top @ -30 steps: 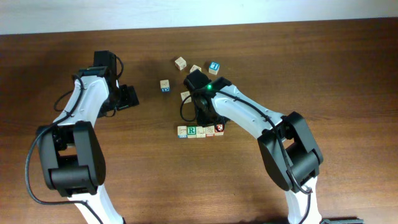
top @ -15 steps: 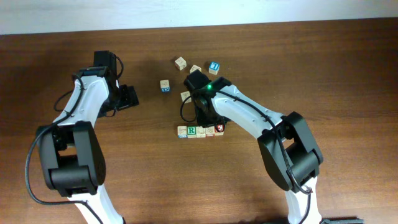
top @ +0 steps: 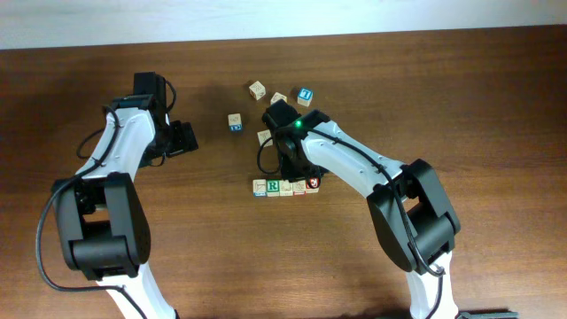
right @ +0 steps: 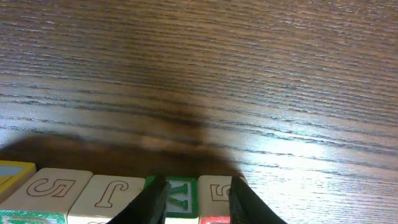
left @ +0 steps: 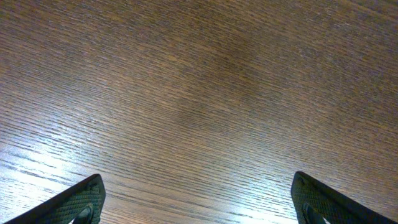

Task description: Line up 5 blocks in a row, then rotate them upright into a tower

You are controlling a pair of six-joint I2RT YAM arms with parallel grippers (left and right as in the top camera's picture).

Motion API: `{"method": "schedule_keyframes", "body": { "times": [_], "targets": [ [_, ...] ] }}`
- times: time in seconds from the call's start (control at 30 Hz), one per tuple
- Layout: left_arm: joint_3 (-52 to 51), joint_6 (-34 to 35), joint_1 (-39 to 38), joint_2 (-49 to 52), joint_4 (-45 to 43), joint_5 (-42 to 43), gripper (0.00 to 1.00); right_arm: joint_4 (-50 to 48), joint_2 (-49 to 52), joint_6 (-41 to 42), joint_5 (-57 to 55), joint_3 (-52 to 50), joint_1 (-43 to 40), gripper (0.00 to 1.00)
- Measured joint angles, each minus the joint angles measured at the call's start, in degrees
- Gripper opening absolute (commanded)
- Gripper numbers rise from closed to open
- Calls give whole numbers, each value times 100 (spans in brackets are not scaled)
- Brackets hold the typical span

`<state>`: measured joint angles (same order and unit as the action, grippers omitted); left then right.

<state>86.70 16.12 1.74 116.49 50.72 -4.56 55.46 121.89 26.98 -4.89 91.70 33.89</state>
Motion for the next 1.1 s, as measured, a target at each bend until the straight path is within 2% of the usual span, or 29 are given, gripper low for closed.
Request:
{"method": "schedule_keyframes", "body": {
  "times": [0.23, 0.37, 0.5, 0.6, 0.67, 0.7, 0.8, 0.83, 0.87, 0.93, 1.1],
  "targets": [
    [0, 0, 0, 0, -50, 0, 94, -4, 0, -7, 20, 61, -39, 39],
    [0, 0, 0, 0, -107, 0, 93, 293, 0, -22, 42, 533, -232, 40],
    [232, -20, 0, 11, 232, 72, 79, 1078, -66, -350, 391, 1502, -745, 41],
    [699, -387, 0, 22, 809, 610, 53, 1720, -201, -986, 1453, 2135, -1193, 40],
    [920, -588, -9, 22, 1102, 1047, 43, 2055, -358, -1388, 2138, 2374, -1506, 37],
    [973, -693, -13, 22, 1241, 1248, 34, 2260, -433, -1532, 2404, 2446, -1657, 36],
    [997, -892, -44, 22, 1681, 1716, 9, 3051, -570, -1989, 2874, 2472, -2120, 25],
    [994, -927, -59, 22, 1805, 1816, 3, 3147, -579, -2116, 2957, 2389, -2247, 22],
    [994, -918, -70, 22, 1853, 1867, 0, 3161, -581, -2221, 2994, 2297, -2334, 18],
    [981, -970, -129, 22, 1827, 1950, 0, 2881, -601, -2398, 3091, 1805, -2498, 7],
    [496, -973, -490, 22, 1322, 2059, 0, 1602, -590, -2568, 3342, 328, -2544, 5]
  ]
}}
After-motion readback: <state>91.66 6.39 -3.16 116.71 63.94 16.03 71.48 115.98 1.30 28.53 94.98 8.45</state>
